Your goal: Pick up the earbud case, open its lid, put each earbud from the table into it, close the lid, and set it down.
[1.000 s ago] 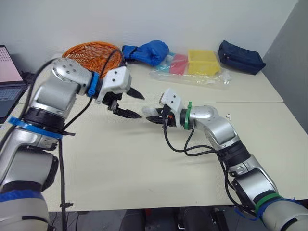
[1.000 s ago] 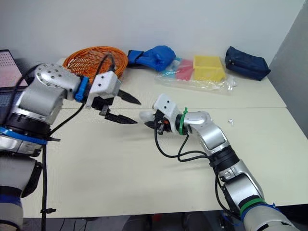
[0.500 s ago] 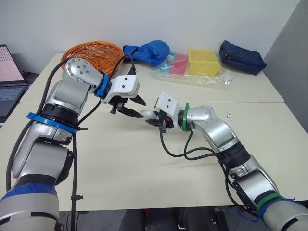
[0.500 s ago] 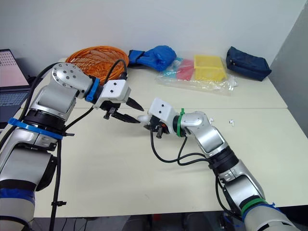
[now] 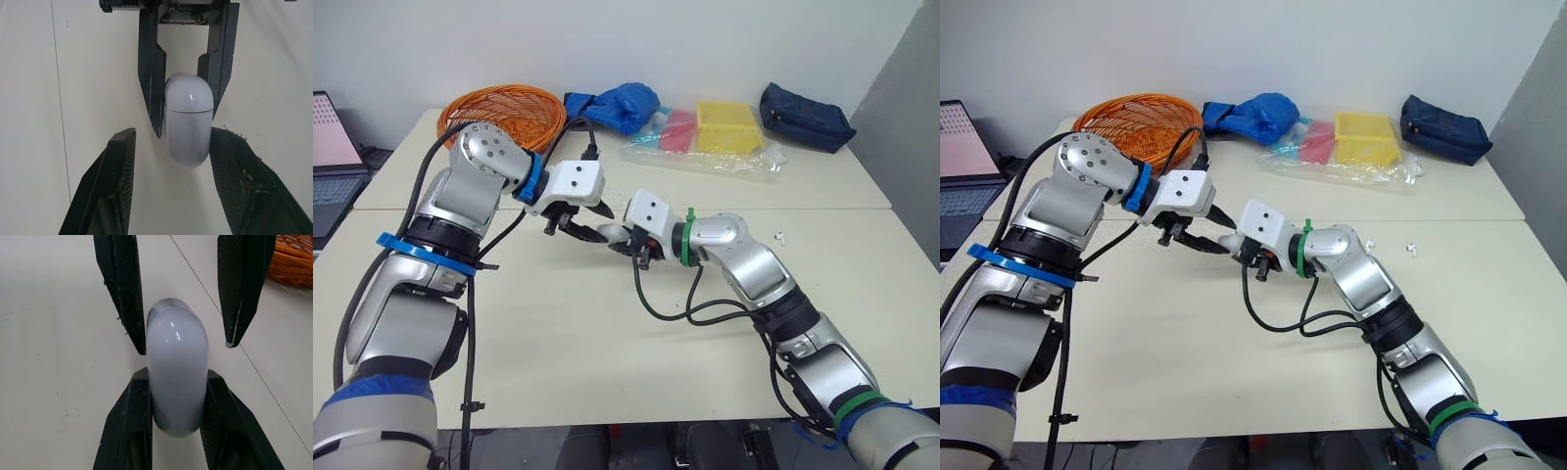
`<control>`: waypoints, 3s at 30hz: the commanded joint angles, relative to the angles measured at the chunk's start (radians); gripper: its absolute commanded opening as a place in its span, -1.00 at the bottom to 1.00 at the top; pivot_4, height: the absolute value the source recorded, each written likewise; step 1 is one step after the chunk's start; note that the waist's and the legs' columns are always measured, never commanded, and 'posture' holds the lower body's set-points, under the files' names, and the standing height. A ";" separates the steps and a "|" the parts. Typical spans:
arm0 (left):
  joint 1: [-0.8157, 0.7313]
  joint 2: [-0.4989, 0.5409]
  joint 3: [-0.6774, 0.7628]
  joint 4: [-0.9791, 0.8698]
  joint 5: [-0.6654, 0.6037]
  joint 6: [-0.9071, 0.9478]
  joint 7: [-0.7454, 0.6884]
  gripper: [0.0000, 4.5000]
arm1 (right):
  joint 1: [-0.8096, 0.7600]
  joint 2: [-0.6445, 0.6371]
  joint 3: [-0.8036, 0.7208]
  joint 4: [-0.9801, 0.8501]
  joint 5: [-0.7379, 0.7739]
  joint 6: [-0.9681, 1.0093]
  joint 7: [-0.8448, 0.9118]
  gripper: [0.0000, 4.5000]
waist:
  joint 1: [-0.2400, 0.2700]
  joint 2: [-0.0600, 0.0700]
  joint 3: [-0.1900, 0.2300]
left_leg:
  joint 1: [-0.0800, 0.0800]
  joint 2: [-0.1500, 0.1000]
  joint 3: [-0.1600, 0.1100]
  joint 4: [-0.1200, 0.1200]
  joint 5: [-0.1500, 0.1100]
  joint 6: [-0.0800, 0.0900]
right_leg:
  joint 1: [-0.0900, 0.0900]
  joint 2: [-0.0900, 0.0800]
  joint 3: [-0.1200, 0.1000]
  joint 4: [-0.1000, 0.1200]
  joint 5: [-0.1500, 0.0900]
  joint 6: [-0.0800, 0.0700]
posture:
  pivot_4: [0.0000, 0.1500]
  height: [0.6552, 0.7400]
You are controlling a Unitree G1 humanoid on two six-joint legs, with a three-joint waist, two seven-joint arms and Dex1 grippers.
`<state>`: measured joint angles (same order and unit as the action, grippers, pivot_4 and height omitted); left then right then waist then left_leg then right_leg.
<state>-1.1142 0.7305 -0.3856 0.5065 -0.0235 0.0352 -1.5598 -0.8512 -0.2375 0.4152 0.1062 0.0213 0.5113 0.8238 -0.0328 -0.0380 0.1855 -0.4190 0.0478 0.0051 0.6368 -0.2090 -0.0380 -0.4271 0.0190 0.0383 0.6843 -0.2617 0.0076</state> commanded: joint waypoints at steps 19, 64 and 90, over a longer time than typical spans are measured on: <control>-0.015 -0.018 0.037 -0.028 0.009 0.000 0.003 -0.67 | -0.031 0.003 -0.018 -0.033 0.000 0.009 0.001 -0.62 | -0.001 0.000 0.000 | 0.002 0.000 -0.001 0.009 0.000 0.000 | 0.000 0.000 0.000 0.012 0.000 0.000 | 1.00 1.00; 0.629 -0.297 0.494 -0.669 -0.589 0.511 0.519 -0.67 | -0.046 -0.162 -0.299 -0.109 0.369 0.066 0.178 0.99 | 0.000 0.000 0.000 | 0.005 -0.001 -0.002 0.009 0.000 0.000 | 0.004 -0.001 0.000 0.012 0.000 0.001 | 1.00 1.00; 0.618 -0.281 0.479 -0.647 -0.620 0.493 0.493 -0.67 | -0.061 -0.207 -0.285 -0.081 0.361 0.102 0.197 0.99 | 0.000 0.000 0.000 | 0.004 -0.001 -0.001 0.008 0.000 0.000 | 0.004 -0.002 0.001 0.008 0.000 0.001 | 1.00 1.00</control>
<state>-0.4768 0.4473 0.1023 -0.1110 -0.6185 0.5565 -1.0444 -0.8859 -0.4451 0.1473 0.0331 0.3768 0.6135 1.0405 -0.0324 -0.0381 0.1855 -0.4150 0.0467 0.0043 0.6449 -0.2090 -0.0380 -0.4232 0.0173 0.0390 0.6924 -0.2617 0.0084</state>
